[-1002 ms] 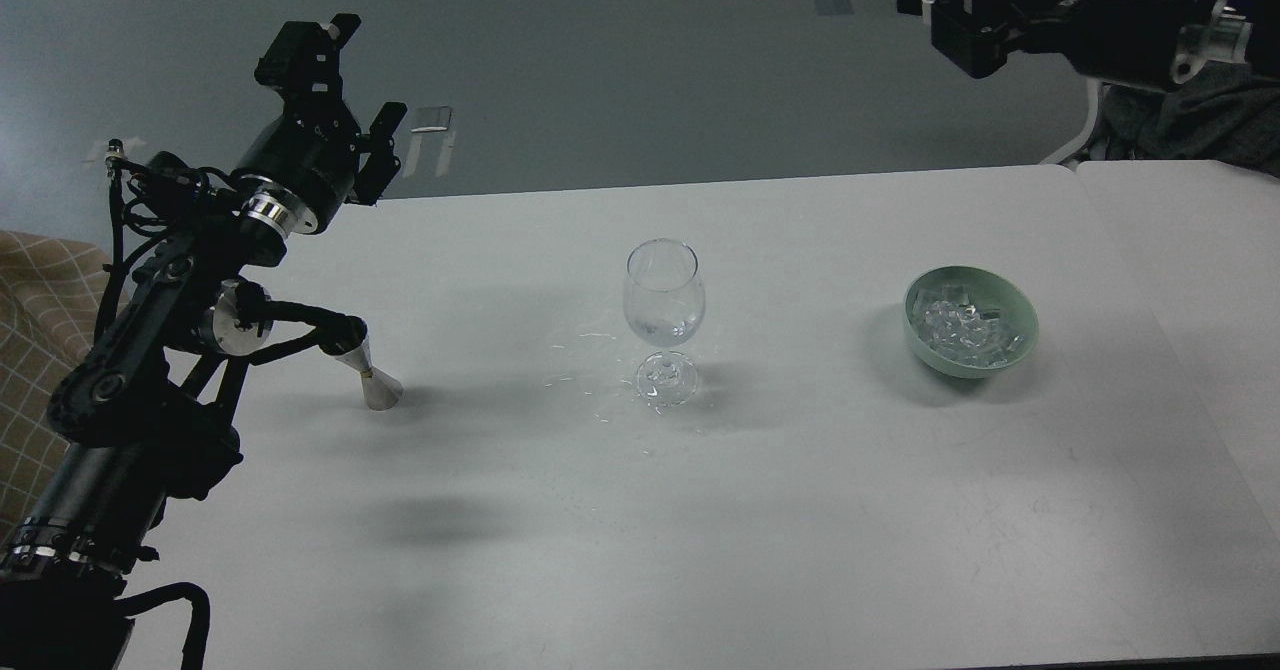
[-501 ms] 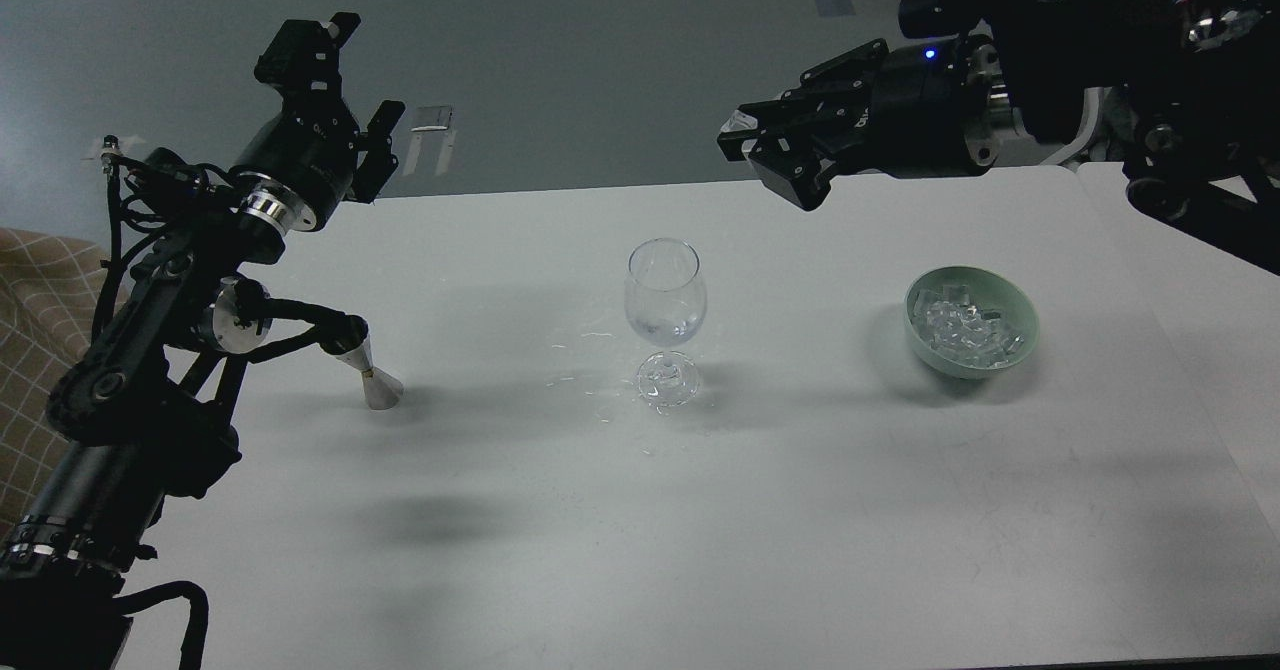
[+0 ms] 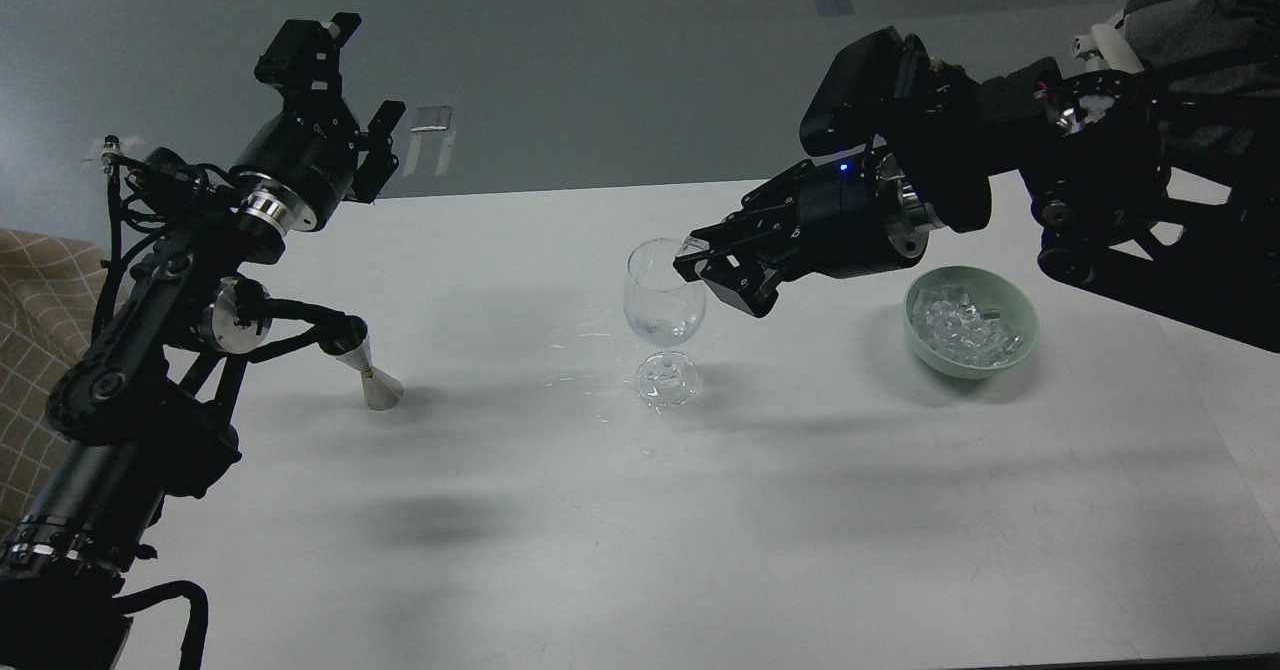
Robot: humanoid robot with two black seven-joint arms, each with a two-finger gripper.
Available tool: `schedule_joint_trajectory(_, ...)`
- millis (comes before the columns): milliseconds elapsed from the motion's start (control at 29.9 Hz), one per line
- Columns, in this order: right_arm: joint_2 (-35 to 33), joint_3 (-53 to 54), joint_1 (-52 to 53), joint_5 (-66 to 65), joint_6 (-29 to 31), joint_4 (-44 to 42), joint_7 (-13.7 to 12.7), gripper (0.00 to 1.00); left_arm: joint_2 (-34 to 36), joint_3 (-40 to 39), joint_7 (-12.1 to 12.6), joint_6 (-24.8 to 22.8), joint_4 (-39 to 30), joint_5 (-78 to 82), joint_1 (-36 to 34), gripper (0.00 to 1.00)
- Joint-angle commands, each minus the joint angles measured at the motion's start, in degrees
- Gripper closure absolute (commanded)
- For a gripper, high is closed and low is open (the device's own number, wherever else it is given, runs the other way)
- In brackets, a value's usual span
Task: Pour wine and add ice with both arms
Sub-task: 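Lift the ice and move the right gripper over the wine glass, then open the right gripper to drop ice into the glass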
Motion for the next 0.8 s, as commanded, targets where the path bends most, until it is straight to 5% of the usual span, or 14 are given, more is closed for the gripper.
schedule_joint_trajectory(0, 1.9, 0.0, 0.2, 0.0, 0.0, -2.5, 0.0, 1.00, 0.2, 0.0, -0.1, 0.0, 0.0, -0.1, 0.2, 0.02)
schedule_joint_trajectory(768, 8.1, -2.2, 0.5, 0.0, 0.0, -10.3, 0.0, 1.00, 0.2, -0.1, -0.1, 0.0, 0.0, -0.1, 0.5, 0.02)
